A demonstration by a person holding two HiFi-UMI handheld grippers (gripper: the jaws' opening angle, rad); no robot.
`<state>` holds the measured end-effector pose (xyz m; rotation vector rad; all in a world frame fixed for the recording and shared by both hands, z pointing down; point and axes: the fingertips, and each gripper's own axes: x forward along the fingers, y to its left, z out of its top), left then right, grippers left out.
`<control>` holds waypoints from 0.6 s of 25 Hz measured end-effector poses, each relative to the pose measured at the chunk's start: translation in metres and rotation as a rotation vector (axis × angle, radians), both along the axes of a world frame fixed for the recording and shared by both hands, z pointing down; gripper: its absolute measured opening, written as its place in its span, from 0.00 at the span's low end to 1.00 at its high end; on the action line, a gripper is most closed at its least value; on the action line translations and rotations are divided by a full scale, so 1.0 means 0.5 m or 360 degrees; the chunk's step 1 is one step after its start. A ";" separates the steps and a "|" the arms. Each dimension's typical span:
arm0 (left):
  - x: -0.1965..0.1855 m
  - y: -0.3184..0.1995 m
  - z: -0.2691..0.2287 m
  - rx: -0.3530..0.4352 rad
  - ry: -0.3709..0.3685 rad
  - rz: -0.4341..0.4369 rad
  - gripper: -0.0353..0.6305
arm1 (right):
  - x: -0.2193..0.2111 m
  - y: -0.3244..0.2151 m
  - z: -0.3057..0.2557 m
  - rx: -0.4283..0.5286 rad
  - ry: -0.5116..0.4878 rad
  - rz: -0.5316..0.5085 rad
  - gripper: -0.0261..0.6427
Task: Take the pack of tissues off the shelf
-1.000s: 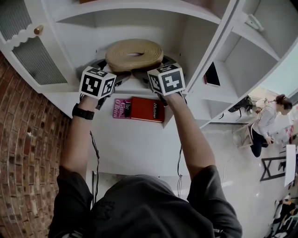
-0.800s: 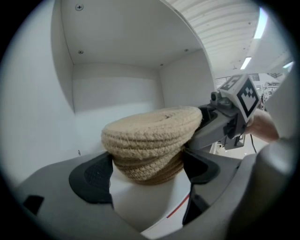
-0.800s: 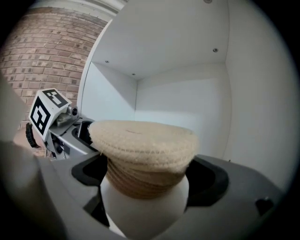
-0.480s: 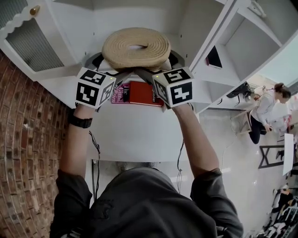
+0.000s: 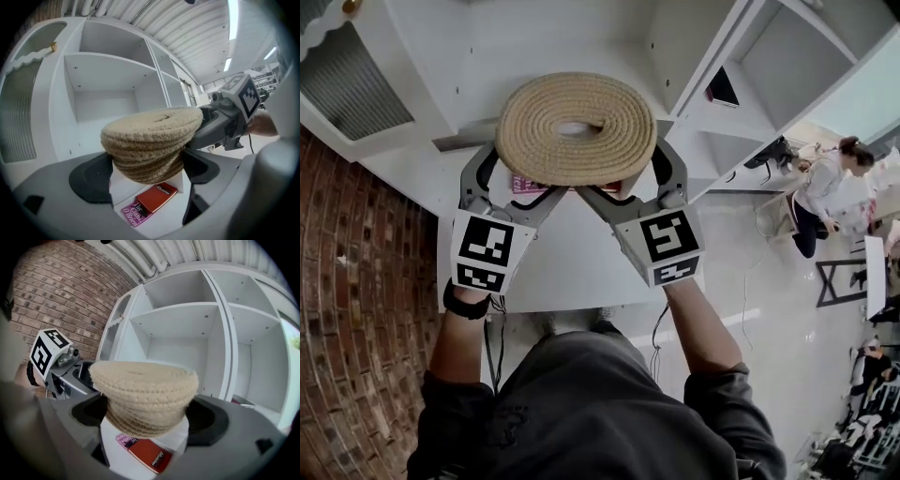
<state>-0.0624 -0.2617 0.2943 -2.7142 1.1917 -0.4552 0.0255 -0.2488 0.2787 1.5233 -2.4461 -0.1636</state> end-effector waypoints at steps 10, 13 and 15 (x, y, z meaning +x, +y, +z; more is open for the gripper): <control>0.017 0.084 0.114 0.0037 0.0028 0.0076 0.76 | 0.013 0.095 0.109 0.0075 0.0094 0.0074 0.82; 0.028 0.090 0.179 -0.0019 0.0012 0.0111 0.76 | 0.024 0.104 0.175 0.0011 0.0073 0.0104 0.82; 0.036 0.091 0.225 -0.0058 -0.0005 0.0129 0.76 | 0.033 0.106 0.222 -0.0029 0.0057 0.0119 0.82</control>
